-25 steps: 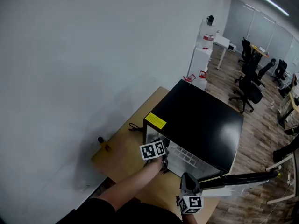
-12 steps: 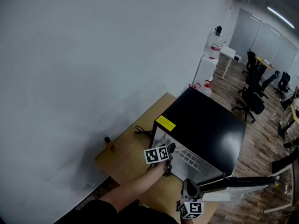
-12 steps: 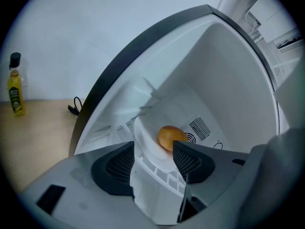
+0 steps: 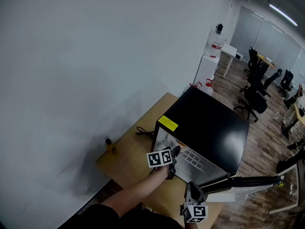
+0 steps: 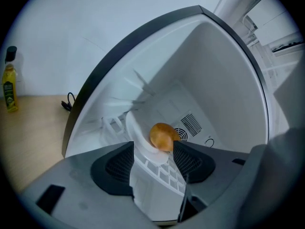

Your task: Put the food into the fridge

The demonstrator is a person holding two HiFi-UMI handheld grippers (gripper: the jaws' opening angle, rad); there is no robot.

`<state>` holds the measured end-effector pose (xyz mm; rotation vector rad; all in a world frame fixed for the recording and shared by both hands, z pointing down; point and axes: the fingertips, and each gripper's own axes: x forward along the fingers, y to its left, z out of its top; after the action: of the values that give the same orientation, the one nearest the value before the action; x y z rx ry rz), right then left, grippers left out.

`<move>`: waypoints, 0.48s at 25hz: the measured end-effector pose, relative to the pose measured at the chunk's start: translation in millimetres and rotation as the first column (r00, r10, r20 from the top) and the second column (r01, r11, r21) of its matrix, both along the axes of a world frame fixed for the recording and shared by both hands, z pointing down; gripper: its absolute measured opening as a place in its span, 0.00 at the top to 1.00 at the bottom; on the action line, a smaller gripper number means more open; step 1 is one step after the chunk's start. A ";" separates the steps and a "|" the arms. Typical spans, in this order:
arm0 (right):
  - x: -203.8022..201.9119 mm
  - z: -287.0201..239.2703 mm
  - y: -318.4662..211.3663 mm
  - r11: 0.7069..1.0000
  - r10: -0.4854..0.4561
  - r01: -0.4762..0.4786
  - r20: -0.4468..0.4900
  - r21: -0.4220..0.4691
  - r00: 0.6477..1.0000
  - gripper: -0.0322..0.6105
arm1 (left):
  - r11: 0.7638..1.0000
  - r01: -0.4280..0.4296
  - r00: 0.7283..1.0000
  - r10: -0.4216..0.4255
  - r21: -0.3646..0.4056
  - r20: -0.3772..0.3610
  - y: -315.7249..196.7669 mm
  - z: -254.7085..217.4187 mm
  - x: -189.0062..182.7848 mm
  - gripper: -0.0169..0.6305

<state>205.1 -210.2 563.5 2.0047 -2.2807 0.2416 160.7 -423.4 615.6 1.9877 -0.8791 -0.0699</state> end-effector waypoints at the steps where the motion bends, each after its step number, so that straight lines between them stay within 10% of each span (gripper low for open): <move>1: 0.0 0.2 0.2 1.000 -0.001 0.001 -0.003 -0.002 1.000 0.86 | 1.000 -0.006 1.000 0.006 0.004 -0.002 0.7 -1.7 1.9 0.61; 12: 4.3 -2.3 -1.9 1.000 0.001 -0.001 0.009 0.003 1.000 0.86 | 0.989 -0.005 0.999 -0.001 0.150 0.037 20.6 -31.3 -13.0 0.61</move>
<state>209.4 -212.1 561.2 2.0102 -2.2863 0.2477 147.7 -402.8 584.3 2.1363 -0.9192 -0.1008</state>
